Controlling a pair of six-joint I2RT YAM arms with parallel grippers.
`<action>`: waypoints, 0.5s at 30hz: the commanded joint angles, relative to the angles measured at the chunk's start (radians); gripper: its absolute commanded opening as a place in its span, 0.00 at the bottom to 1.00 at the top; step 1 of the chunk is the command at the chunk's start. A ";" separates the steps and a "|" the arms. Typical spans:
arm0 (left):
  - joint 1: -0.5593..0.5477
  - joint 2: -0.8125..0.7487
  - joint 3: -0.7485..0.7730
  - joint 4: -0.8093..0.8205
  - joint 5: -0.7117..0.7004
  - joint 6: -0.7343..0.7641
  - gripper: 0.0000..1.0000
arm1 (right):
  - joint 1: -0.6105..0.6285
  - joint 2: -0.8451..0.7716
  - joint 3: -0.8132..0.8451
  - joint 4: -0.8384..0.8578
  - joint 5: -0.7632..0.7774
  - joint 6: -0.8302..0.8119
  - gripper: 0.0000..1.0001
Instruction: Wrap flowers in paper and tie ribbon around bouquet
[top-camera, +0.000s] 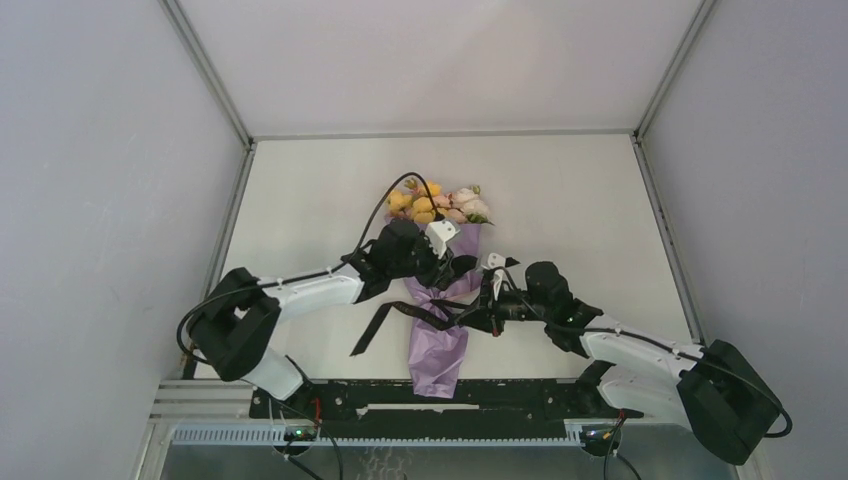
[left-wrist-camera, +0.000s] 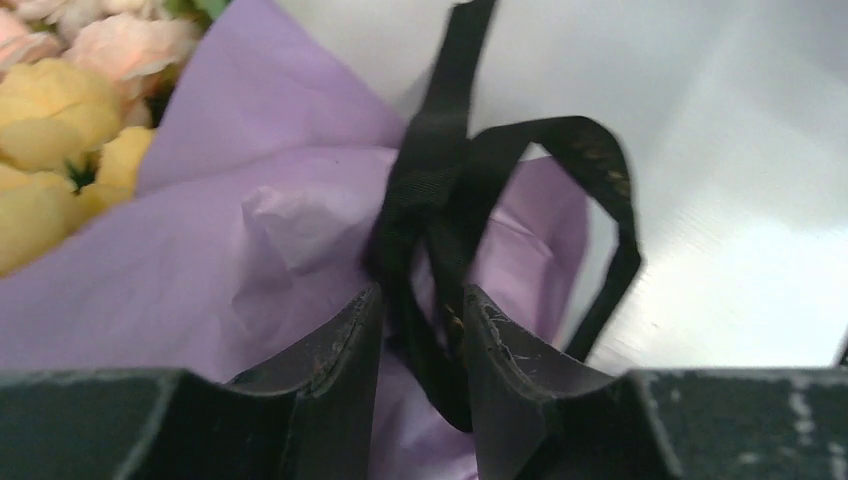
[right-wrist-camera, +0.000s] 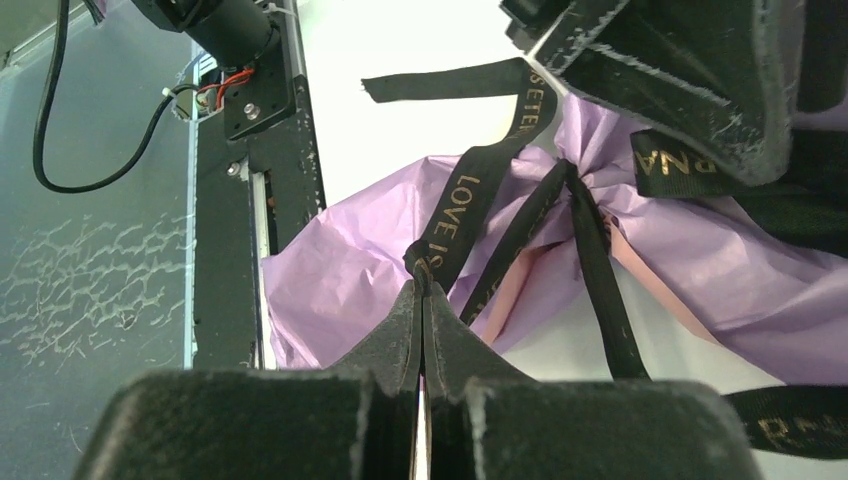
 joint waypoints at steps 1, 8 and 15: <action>-0.007 0.050 0.089 0.065 -0.185 -0.036 0.42 | -0.030 -0.032 -0.009 0.045 -0.044 0.015 0.00; -0.030 0.116 0.094 0.123 -0.116 -0.048 0.39 | -0.061 -0.052 -0.029 0.040 -0.073 0.018 0.00; -0.049 0.132 0.068 0.149 -0.058 -0.009 0.31 | -0.091 -0.044 -0.032 0.054 -0.101 0.025 0.00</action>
